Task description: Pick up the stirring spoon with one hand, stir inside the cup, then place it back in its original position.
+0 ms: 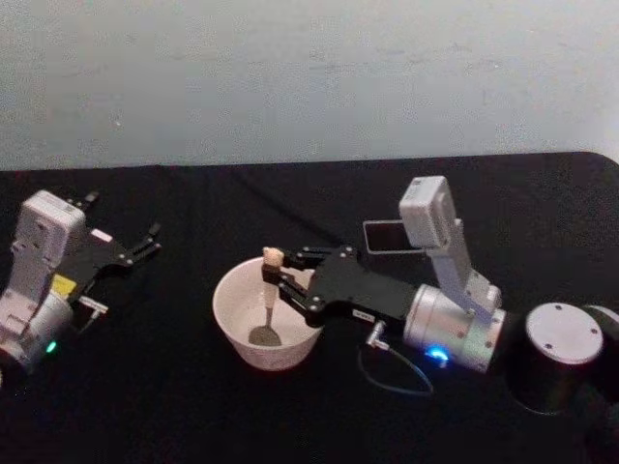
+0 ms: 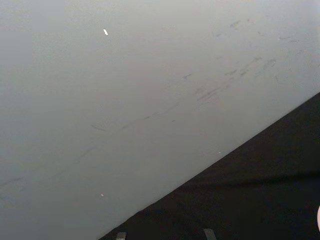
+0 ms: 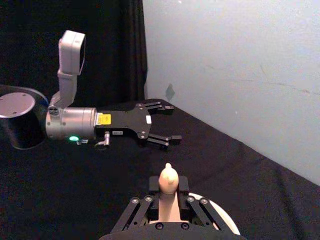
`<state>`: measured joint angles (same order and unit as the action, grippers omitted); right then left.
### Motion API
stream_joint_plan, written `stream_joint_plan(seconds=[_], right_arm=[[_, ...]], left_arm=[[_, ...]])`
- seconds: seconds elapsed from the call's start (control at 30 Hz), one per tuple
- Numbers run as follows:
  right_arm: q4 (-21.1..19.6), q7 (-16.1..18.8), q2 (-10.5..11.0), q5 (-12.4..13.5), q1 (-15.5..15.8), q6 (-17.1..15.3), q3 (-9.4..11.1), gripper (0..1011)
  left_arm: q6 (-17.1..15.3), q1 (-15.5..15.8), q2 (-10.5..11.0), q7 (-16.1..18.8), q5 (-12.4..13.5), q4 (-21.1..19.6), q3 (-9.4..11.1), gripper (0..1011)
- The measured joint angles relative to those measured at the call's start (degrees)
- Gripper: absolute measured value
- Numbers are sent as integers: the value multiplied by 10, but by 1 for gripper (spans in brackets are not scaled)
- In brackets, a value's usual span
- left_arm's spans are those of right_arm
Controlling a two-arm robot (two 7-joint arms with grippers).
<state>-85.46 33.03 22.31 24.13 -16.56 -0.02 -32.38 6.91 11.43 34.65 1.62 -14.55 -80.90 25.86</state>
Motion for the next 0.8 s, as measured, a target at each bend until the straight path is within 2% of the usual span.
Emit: stream_joint_plan(seconds=[0.23,0.5,0.7,0.8], right_arm=[[32,-12,-23,-8,-24,1,-6,213],[75,-41,-50,-14,-46,3,8,213],[87,-51,-52,-16,-49,3,21,213],[84,-52,-46,-16,-46,1,31,213]], left_arm=[[0,0,0,0,0,0,0,1002],[0,0,0,0,0,0,0,1001],[0,0,0,0,0,0,0,1001],[0,0,0,0,0,0,0,1001]])
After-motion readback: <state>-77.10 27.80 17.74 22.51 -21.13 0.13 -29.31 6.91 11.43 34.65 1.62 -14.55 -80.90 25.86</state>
